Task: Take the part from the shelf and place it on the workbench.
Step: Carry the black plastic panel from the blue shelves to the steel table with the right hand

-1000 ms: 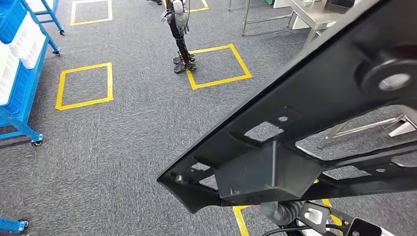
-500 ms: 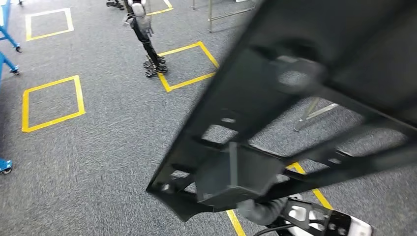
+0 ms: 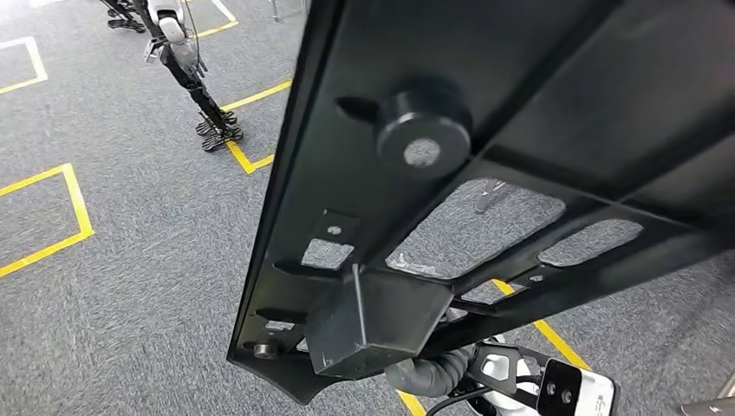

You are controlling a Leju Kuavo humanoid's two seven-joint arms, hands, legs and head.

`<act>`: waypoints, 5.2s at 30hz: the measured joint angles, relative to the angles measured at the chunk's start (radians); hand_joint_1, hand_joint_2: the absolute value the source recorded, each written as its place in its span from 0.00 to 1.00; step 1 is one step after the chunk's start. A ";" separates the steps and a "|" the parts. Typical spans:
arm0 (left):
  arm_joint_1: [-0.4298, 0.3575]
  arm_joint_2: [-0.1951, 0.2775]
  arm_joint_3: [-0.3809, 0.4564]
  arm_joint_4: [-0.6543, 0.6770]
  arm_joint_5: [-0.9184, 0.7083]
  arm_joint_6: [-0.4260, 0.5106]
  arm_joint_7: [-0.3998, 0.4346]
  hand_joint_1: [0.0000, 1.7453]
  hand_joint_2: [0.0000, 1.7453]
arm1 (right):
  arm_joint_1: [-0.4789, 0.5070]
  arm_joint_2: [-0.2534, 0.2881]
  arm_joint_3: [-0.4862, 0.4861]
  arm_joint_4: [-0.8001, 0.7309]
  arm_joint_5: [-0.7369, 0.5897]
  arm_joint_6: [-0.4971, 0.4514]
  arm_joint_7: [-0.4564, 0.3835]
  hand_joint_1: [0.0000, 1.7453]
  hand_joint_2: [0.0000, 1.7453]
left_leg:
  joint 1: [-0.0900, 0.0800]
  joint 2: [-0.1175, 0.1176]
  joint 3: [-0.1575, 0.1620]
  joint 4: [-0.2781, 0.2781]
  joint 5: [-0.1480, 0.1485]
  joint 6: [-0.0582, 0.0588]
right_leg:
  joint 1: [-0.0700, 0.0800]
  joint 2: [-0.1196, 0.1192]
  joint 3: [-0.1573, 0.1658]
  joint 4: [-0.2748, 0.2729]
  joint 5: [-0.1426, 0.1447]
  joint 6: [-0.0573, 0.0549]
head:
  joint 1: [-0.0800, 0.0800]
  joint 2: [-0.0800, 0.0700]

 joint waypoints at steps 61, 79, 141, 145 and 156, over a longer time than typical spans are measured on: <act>-0.007 -0.006 0.026 0.000 0.048 0.007 0.028 0.00 0.00 | -0.112 -0.047 -0.086 0.039 -0.156 0.004 0.037 0.97 1.00 | 0.004 -0.003 -0.014 0.014 -0.003 0.003 | -0.009 0.005 -0.005 -0.001 0.004 0.018 | 0.000 0.000; -0.015 -0.017 0.027 0.000 0.055 -0.008 0.025 0.00 0.00 | -0.148 -0.041 -0.081 0.050 -0.155 -0.015 0.052 0.97 1.00 | -0.008 0.092 -0.010 0.075 -0.073 -0.012 | 0.004 -0.127 0.019 -0.040 0.023 -0.025 | 0.000 0.000; -0.011 0.008 0.033 0.000 0.071 -0.062 0.003 0.00 0.00 | -0.273 -0.138 0.017 0.103 -0.236 -0.232 0.027 0.97 1.00 | -0.001 0.046 -0.063 0.139 -0.078 -0.027 | -0.005 -0.114 0.020 -0.020 -0.001 -0.026 | 0.000 0.000; -0.003 0.008 0.033 0.000 0.073 -0.062 0.003 0.00 0.00 | -0.272 -0.138 0.022 0.109 -0.223 -0.240 0.035 0.97 1.00 | -0.002 0.046 -0.161 0.279 -0.084 -0.023 | 0.007 -0.120 0.041 -0.020 -0.019 -0.035 | 0.000 0.000; -0.006 0.013 0.033 0.000 0.081 -0.062 0.001 0.00 0.00 | -0.273 -0.139 0.027 0.114 -0.241 -0.245 0.034 0.97 1.00 | -0.019 0.068 -0.022 -0.010 0.024 0.046 | 0.009 -0.127 0.016 0.114 -0.106 0.015 | 0.000 0.000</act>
